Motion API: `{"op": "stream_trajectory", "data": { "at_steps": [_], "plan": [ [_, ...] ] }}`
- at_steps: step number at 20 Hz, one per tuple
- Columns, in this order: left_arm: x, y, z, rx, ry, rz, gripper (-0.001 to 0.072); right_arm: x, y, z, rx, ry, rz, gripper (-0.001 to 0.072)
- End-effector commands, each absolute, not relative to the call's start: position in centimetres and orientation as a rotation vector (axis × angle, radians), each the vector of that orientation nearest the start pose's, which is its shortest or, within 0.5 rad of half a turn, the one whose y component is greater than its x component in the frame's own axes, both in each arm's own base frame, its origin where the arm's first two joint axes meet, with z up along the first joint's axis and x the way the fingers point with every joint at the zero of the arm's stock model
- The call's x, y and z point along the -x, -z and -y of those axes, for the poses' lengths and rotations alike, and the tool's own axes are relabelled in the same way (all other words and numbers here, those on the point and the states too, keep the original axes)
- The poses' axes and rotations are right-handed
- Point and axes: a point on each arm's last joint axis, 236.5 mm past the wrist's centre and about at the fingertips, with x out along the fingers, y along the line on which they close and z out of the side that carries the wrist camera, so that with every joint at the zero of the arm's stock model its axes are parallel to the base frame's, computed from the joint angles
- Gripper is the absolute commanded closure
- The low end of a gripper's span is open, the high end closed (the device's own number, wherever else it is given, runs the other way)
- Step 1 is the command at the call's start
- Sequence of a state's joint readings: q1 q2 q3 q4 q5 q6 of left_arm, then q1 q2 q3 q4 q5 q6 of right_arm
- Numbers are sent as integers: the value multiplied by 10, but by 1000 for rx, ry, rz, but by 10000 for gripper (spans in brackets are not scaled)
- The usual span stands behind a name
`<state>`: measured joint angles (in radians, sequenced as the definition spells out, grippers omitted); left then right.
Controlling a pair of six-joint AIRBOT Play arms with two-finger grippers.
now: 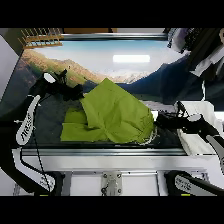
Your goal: Fold the clothes and pants, and hang the long-sleeved shirts on hangers.
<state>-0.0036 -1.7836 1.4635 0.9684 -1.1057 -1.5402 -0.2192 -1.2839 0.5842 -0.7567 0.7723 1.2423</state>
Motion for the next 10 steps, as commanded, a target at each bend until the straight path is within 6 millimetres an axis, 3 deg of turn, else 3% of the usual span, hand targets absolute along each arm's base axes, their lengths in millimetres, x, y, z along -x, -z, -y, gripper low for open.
{"op": "stream_trajectory", "data": {
  "at_steps": [1,2,3,4,6,8,9,10],
  "plan": [
    [-477,52,120,574,278,-1340,702,-349,91,-55,-687,-136,-1169,677],
    [-484,33,115,571,274,-1280,703,-366,64,-51,-638,-166,-1100,677],
    [-494,2,108,567,270,-1184,703,-384,29,-47,-587,-192,-1017,677],
    [-503,-37,101,557,270,-1078,703,-400,-15,-44,-533,-223,-924,677],
    [-506,-140,88,519,297,-859,702,-419,-130,-48,-429,-306,-712,677],
    [-485,-243,83,453,340,-656,702,-409,-233,-57,-334,-368,-524,677],
    [-467,-295,83,414,358,-549,702,-395,-284,-61,-284,-389,-420,677],
    [-444,-343,85,385,377,-447,702,-381,-323,-64,-251,-397,-334,677]
  ]
}}
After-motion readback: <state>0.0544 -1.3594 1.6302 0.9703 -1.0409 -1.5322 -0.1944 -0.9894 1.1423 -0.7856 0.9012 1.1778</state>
